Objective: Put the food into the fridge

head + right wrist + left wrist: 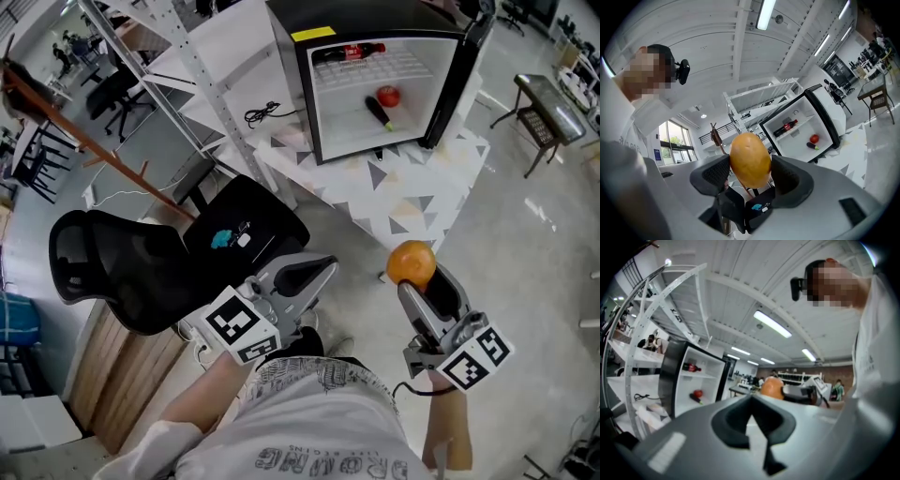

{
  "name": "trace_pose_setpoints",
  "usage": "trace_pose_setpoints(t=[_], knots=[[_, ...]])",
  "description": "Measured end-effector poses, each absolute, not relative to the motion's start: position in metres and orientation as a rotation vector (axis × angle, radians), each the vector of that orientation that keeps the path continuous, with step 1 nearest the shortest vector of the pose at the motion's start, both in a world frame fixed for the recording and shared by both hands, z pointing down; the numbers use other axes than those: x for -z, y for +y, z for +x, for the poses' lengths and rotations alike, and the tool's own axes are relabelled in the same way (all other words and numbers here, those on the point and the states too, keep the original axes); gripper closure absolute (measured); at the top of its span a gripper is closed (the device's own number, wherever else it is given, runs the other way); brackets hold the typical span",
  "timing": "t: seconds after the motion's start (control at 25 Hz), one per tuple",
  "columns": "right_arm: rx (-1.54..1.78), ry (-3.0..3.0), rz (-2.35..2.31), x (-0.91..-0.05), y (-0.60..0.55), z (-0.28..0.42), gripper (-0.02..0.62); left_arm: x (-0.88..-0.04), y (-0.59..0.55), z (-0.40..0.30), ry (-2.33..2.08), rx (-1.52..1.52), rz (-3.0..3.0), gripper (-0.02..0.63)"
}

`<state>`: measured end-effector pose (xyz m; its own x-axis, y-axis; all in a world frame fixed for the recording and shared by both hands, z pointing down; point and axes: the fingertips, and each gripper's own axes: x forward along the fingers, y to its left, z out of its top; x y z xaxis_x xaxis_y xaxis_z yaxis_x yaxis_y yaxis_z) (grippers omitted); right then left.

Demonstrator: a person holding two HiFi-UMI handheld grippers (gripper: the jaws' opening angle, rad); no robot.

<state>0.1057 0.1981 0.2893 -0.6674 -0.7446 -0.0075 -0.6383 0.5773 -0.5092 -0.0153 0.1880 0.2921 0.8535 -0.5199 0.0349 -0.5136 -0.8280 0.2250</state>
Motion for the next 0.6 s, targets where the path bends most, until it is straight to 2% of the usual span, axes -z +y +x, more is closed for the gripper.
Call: trace_pose_setpoints(t=[0.6], knots=[[0.748, 2.583, -1.181, -0.308, 0.126, 0.101, 0.321, -0.305, 0.116, -0.020, -0.767, 0.042, 2.797, 0.600]])
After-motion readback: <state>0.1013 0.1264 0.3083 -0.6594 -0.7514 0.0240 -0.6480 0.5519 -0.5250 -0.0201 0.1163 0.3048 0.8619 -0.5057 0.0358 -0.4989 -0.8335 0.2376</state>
